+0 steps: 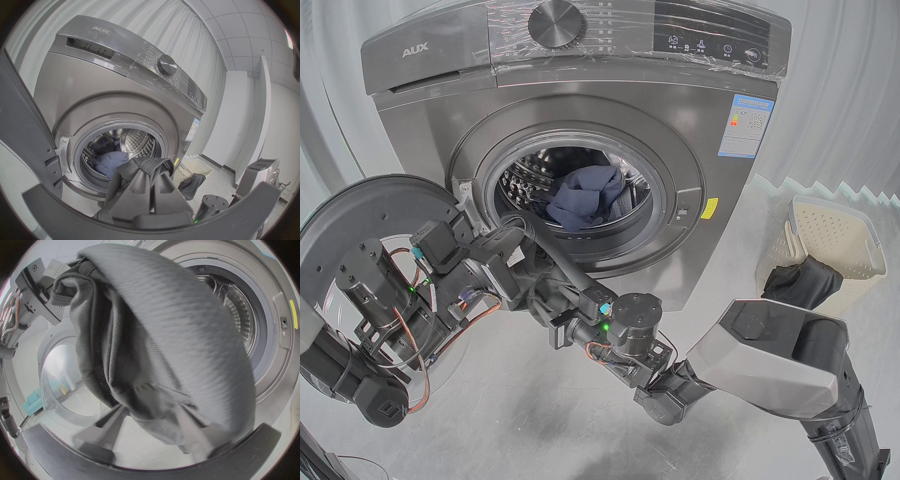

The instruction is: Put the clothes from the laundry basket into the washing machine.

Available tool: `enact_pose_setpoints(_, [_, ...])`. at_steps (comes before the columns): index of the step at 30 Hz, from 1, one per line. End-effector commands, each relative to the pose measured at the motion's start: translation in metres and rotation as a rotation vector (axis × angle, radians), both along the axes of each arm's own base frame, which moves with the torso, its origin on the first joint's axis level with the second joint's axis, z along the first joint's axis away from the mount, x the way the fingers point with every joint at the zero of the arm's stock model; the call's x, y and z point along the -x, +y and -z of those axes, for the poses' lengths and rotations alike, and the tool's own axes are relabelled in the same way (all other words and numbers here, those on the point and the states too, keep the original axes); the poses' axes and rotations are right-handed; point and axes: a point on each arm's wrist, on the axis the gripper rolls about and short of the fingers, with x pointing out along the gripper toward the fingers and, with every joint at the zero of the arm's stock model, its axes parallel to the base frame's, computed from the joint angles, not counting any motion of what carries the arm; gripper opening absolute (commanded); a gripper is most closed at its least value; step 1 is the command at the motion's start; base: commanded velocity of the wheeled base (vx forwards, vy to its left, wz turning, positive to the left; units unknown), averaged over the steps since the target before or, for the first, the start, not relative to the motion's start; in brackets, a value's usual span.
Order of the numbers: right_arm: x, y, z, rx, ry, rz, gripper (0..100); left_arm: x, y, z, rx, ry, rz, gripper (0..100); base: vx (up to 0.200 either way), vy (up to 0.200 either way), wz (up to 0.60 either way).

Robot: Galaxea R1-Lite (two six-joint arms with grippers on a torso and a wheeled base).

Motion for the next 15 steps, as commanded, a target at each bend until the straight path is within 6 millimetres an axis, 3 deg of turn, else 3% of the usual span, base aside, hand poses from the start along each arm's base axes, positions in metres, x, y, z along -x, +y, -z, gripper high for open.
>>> enact_pose_setpoints(1, [-0.001,0.0,-0.001,-0.005,-0.004,0.003,0,0.0,0.0,0.0,0.0,0.0,0.001,0,0.0,0.0,0.0])
enact_pose_setpoints(11, [0.005,-0.003,-0.014,-0.014,-0.01,-0.001,0,0.0,0.0,0.0,0.001,-0.001,-0.001,0,0.0,0.0,0.0])
enact_pose_setpoints(15, [0.028,-0.013,-0.033,-0.001,-0.002,-0.032,0,-0.002,0.0,0.0,0.002,0.0,-0.002,0,0.0,0.0,0.0])
